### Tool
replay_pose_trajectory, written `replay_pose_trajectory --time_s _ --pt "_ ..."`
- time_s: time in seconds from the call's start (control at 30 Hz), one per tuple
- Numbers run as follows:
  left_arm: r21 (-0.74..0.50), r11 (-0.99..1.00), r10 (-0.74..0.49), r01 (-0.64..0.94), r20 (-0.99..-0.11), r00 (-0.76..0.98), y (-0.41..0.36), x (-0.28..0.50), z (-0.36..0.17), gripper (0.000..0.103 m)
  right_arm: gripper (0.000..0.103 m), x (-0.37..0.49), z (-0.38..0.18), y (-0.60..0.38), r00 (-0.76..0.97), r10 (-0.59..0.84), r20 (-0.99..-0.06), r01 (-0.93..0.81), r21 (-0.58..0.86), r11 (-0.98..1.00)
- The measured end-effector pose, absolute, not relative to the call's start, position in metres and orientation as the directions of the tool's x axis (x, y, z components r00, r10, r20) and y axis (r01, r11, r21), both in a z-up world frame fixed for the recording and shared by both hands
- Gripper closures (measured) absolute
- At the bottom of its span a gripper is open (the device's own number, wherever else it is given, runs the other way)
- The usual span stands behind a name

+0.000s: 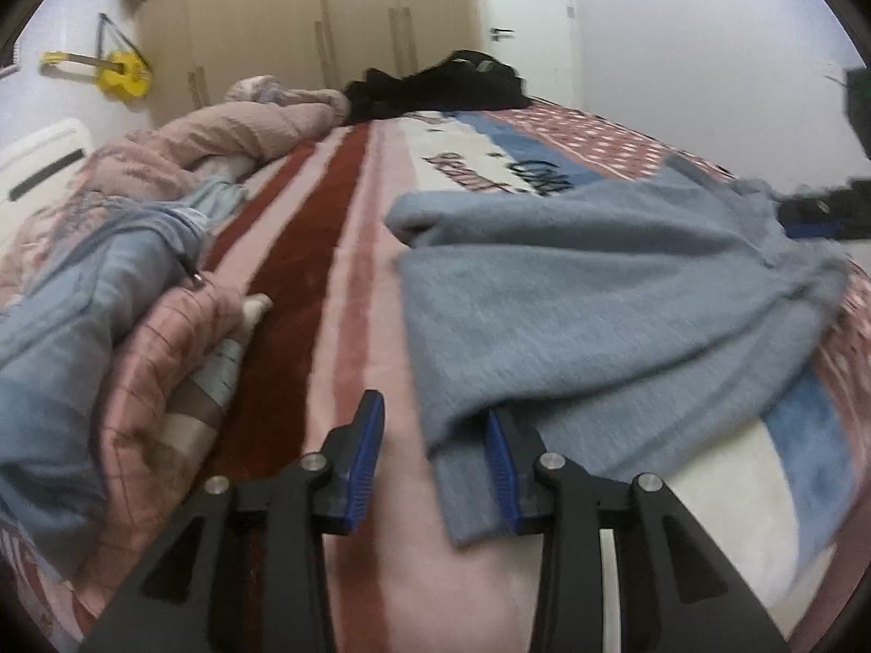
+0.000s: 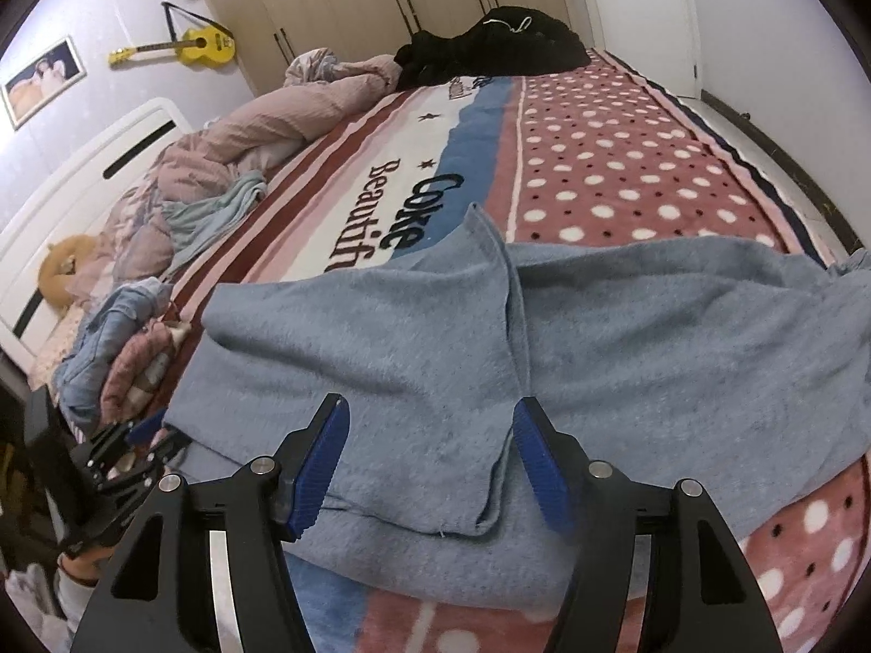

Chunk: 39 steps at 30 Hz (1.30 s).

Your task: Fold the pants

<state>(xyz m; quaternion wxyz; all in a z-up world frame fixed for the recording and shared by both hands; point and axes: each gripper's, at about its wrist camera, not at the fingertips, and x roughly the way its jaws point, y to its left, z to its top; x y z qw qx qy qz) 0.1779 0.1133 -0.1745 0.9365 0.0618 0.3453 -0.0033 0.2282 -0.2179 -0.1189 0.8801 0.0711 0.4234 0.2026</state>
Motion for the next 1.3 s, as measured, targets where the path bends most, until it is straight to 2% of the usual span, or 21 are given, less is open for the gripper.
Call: replay_pose_trajectory --time_s 0.1,0.13,0.17,0.2,0.3,0.53,0.77,0.87,0.97,1.03,1.1,1.17,1.2,1.23,1.3 --pt "0.126 0.992 0.056 0.029 -0.627 0.777 0.108 0.19 -0.172 0.07 0.042 0.229 -0.122 -0.216 0.556 0.426 -0.713 -0.294 0.311 0.904" --pt "0.135 0.991 0.068 0.021 -0.622 0.78 0.106 0.193 -0.172 0.073 0.042 0.23 -0.123 -0.216 0.556 0.429 -0.712 -0.295 0.314 0.902" --pt "0.141 0.99 0.077 0.012 -0.614 0.786 0.104 0.195 -0.172 0.079 0.042 0.23 -0.124 -0.216 0.553 0.435 -0.711 -0.297 0.319 0.9" --pt "0.134 0.991 0.072 0.013 -0.608 0.791 0.102 0.194 -0.172 0.093 0.042 0.231 -0.124 -0.216 0.55 0.439 -0.71 -0.299 0.324 0.898" --pt "0.135 0.991 0.094 -0.017 -0.586 0.805 0.104 0.184 -0.166 0.099 0.042 0.233 -0.122 -0.215 0.555 0.444 -0.703 -0.31 0.321 0.895" --pt "0.1 0.994 0.099 -0.049 -0.589 0.802 0.11 0.156 -0.172 0.1 0.042 0.247 -0.095 -0.193 0.595 0.417 -0.687 -0.371 0.226 0.901" --pt "0.046 0.999 0.042 -0.018 -0.577 0.816 0.117 0.151 -0.178 0.1 0.04 0.282 -0.094 -0.078 0.352 0.58 -0.735 -0.694 0.211 0.688" --pt "0.033 0.999 0.021 -0.002 -0.57 0.821 0.12 0.149 -0.179 0.1 0.03 0.299 -0.105 -0.032 0.241 0.608 -0.756 -0.753 0.249 0.609" --pt "0.006 1.0 -0.004 0.009 -0.571 0.821 0.123 0.15 -0.18 0.1 0.029 0.315 -0.113 0.003 0.182 0.604 -0.776 -0.783 0.257 0.566" --pt "-0.002 1.0 -0.014 0.015 -0.572 0.82 0.124 0.148 -0.18 0.1 0.022 0.327 -0.12 0.024 0.147 0.591 -0.793 -0.795 0.26 0.548" --pt "-0.005 1.0 -0.021 0.022 -0.573 0.819 0.125 0.148 -0.18 0.1 0.022 0.334 -0.13 0.042 0.092 0.569 -0.817 -0.808 0.273 0.522" --pt "-0.005 1.0 -0.024 0.026 -0.575 0.818 0.125 0.148 -0.18 0.1 0.029 0.337 -0.138 0.056 0.076 0.523 -0.849 -0.817 0.247 0.521" --pt "-0.004 1.0 -0.024 0.026 -0.576 0.817 0.126 0.148 -0.181 0.1 0.058 0.337 -0.142 0.061 0.093 0.494 -0.865 -0.824 0.212 0.526" --pt "0.0 1.0 -0.023 0.027 -0.577 0.816 0.125 0.148 -0.181 0.1 0.082 0.336 -0.145 0.065 0.112 0.469 -0.876 -0.827 0.18 0.533" --pt "0.017 0.999 -0.015 0.029 -0.575 0.818 0.124 0.144 -0.18 0.101 0.096 0.34 -0.148 0.066 0.145 0.447 -0.882 -0.815 0.15 0.56"
